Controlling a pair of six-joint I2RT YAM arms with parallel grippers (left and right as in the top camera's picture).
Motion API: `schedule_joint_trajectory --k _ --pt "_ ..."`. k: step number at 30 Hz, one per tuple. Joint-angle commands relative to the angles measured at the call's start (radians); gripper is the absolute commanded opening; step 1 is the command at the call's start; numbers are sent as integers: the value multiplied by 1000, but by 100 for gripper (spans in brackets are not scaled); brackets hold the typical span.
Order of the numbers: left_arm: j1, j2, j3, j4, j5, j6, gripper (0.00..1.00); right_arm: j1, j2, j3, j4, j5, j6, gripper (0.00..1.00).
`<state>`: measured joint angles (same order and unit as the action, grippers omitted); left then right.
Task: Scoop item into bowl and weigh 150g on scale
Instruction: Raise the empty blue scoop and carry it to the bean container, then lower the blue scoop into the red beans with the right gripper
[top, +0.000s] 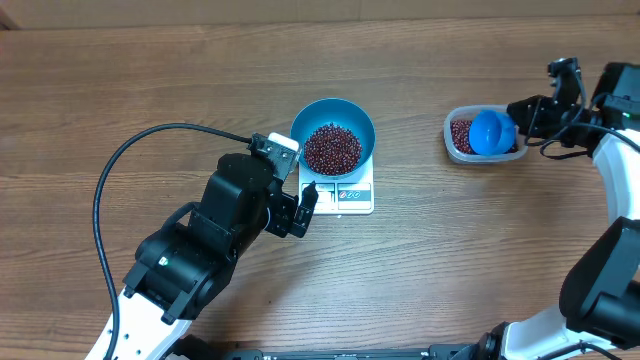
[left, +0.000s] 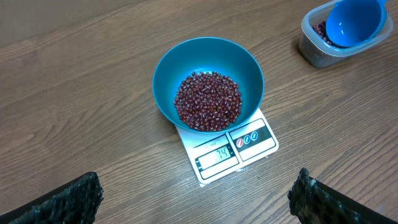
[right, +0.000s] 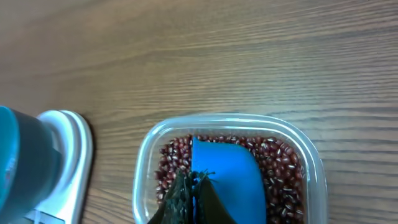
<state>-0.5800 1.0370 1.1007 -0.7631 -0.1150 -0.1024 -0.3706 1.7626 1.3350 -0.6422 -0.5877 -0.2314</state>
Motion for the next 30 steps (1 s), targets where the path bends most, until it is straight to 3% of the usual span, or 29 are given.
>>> schedule_joint_trajectory --k 1,5,14,30 --pt "5 -3 4 3 9 -10 99 36 -27 9 0 76 -48 4" --pt "5 -3 4 3 9 -10 99 57 -27 9 -17 101 -47 9" --pt "5 -3 4 3 9 -10 100 63 -27 9 -124 121 -47 6" --pt "5 -3 4 3 9 -10 100 63 -29 9 -149 124 -25 4"
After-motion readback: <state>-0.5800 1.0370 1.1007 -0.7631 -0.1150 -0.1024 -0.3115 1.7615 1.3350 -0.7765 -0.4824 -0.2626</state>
